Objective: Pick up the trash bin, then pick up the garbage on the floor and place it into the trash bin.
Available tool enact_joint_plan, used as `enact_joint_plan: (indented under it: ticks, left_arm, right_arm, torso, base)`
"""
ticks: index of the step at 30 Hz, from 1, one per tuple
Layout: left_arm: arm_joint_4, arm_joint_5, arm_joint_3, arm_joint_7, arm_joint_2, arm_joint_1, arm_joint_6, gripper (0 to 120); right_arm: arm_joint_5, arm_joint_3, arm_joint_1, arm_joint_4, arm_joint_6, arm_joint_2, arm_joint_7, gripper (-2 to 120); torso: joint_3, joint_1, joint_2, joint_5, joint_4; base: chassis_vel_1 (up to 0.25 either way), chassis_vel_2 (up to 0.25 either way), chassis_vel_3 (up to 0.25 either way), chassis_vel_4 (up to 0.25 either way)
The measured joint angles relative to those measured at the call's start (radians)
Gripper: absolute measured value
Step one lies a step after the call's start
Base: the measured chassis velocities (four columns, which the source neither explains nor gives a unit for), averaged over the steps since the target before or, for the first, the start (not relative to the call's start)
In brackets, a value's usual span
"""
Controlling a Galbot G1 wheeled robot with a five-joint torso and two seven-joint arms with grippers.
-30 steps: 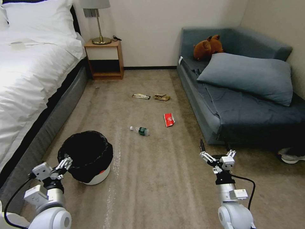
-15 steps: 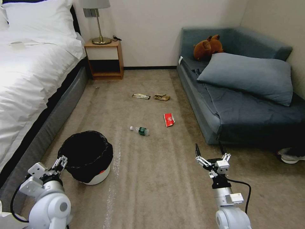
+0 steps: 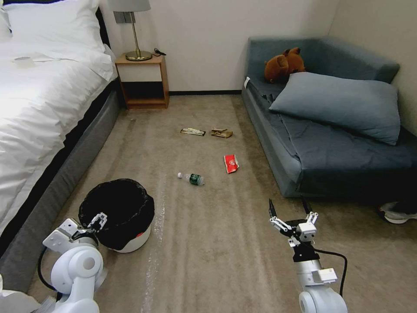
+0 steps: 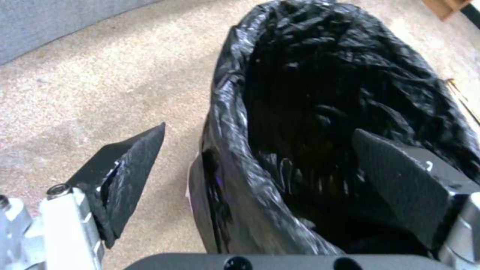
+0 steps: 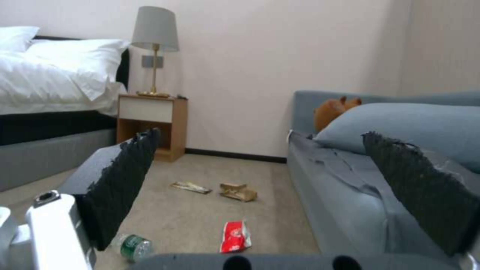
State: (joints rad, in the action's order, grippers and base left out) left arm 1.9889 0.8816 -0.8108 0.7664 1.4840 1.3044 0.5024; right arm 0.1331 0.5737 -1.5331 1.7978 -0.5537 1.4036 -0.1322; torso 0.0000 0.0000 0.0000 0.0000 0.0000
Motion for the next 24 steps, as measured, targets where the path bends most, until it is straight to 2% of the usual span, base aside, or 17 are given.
enact_joint_plan:
  ticks: [10, 21, 24]
  left_arm:
    - [-0.078, 0.012, -0.011, -0.007, -0.005, -0.045, -0.025, 99]
    - [-0.151, 0.006, -0.018, -0.029, -0.009, -0.058, -0.053, 97]
    - [-0.164, 0.002, -0.020, -0.037, -0.008, -0.056, -0.058, 86]
  right_arm:
    - [-0.006, 0.005, -0.034, 0.014, -0.019, 0.011, -0.018, 100]
    - [-0.010, 0.011, -0.061, 0.021, -0.041, 0.019, -0.034, 100]
    - [-0.012, 0.013, -0.067, 0.015, -0.049, 0.021, -0.038, 100]
  torso:
    - [0.000, 0.000, 0.000, 0.0000, 0.0000]
    - [0.000, 0.000, 0.000, 0.0000, 0.0000]
    - [0.000, 0.000, 0.000, 0.0000, 0.0000]
  base:
    - [0.000, 0.000, 0.000, 0.000]
    - [0.000, 0.000, 0.000, 0.000]
    - [0.000, 0.000, 0.000, 0.000]
